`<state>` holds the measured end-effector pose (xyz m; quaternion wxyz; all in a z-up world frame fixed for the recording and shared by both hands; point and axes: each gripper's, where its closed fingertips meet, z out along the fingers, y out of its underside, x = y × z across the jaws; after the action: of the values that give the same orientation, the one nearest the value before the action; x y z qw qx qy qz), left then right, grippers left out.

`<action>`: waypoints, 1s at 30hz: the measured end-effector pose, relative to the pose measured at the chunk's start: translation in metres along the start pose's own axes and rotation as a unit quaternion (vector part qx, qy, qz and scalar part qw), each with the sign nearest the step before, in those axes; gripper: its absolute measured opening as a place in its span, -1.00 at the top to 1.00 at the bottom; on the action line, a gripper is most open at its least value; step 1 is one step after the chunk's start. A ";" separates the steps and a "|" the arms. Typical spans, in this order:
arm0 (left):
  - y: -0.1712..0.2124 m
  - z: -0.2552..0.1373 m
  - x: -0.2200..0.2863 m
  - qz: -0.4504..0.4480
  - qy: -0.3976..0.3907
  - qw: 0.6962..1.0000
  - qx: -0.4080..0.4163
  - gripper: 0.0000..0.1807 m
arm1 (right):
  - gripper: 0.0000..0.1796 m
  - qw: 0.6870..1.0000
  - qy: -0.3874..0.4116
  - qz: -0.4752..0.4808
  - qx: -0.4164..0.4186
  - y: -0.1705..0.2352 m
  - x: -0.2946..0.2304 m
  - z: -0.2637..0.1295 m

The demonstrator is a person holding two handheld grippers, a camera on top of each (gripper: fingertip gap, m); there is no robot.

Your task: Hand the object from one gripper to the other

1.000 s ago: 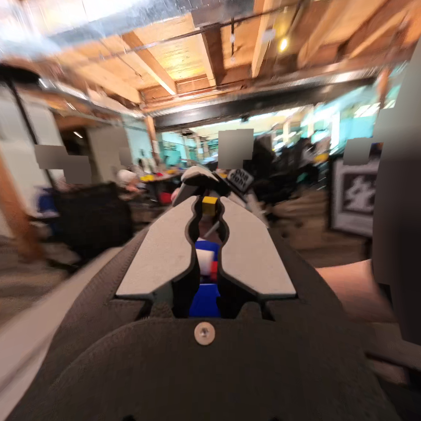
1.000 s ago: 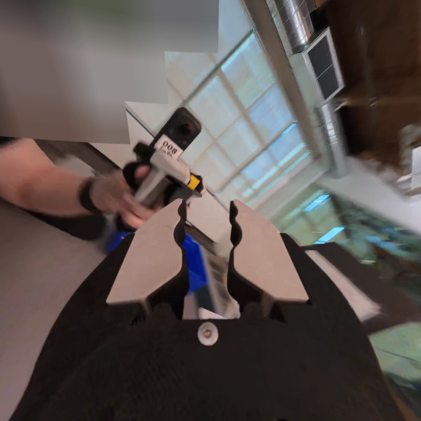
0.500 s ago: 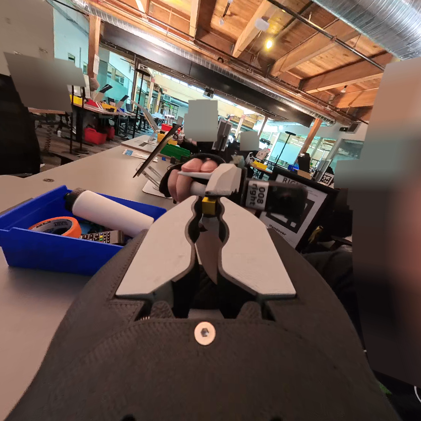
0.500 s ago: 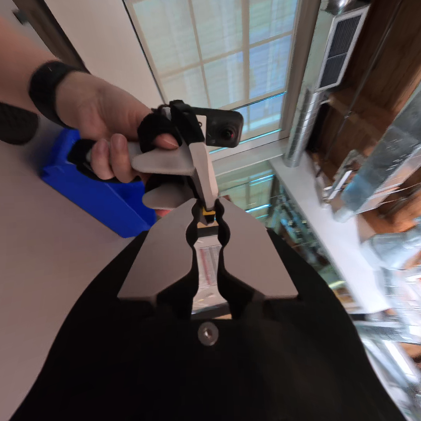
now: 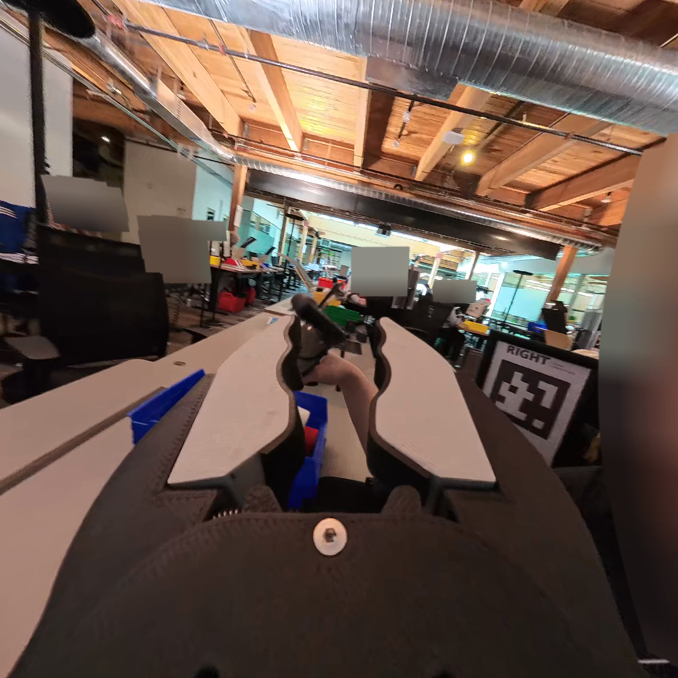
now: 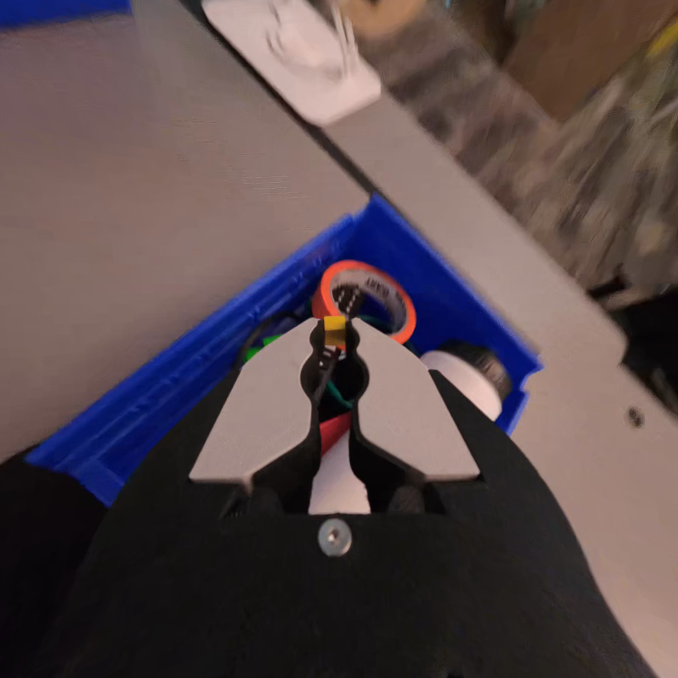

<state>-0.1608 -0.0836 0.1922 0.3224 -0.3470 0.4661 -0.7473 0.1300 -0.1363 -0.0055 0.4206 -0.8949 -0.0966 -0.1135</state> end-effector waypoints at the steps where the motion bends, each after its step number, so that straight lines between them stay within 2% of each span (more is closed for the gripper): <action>1: -0.002 -0.002 -0.002 0.009 -0.007 1.000 0.000 0.59 | 0.86 1.000 -0.008 0.024 -0.012 0.008 0.004 0.012; 4: -0.004 -0.005 -0.005 0.029 -0.023 0.999 -0.004 0.60 | 0.86 0.995 0.014 0.095 0.019 0.003 0.020 0.041; 6: -0.002 -0.005 -0.006 0.030 -0.025 0.999 -0.011 0.60 | 0.86 0.991 0.031 0.130 -0.014 0.015 0.028 0.058; 10: 0.000 -0.005 -0.008 0.022 -0.026 0.999 -0.019 0.59 | 0.79 0.988 0.043 0.141 -0.046 0.032 0.033 0.074; 11: -0.001 -0.006 -0.010 0.022 -0.029 0.999 -0.019 0.59 | 0.71 0.988 0.036 0.143 -0.036 0.028 0.032 0.071; 14: -0.008 -0.015 -0.021 0.045 -0.061 0.997 -0.026 0.56 | 0.70 0.989 0.040 0.141 0.035 -0.001 0.035 0.045; 17: -0.018 -0.038 -0.039 0.113 -0.135 0.982 -0.061 0.53 | 0.70 0.986 0.053 0.123 0.096 -0.029 0.034 0.005; 19: -0.014 -0.065 -0.062 0.182 -0.214 0.949 -0.144 0.54 | 0.67 0.985 0.077 0.090 0.130 -0.046 0.032 -0.023; 21: -0.006 -0.110 -0.100 0.229 -0.332 0.881 -0.248 0.55 | 0.65 0.980 0.110 0.052 0.159 -0.060 0.031 -0.048; 23: 0.004 -0.161 -0.135 0.221 -0.425 0.813 -0.330 0.57 | 0.63 0.975 0.131 0.019 0.181 -0.070 0.026 -0.067; 25: 0.035 -0.203 -0.157 0.123 -0.449 0.785 -0.409 0.59 | 0.61 0.972 0.138 -0.003 0.190 -0.076 0.020 -0.076; 27: 0.072 -0.235 -0.171 -0.001 -0.435 0.765 -0.475 0.60 | 0.59 0.973 0.140 -0.015 0.185 -0.077 0.016 -0.077; 30: 0.115 -0.282 -0.191 -0.128 -0.441 0.702 -0.544 0.72 | 0.56 0.977 0.143 -0.029 0.158 -0.073 0.014 -0.067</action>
<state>-0.2681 0.1625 -0.0473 0.1480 -0.8082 0.5471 -0.1596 0.1157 -0.1412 0.0934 0.5630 -0.7883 -0.0780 -0.2357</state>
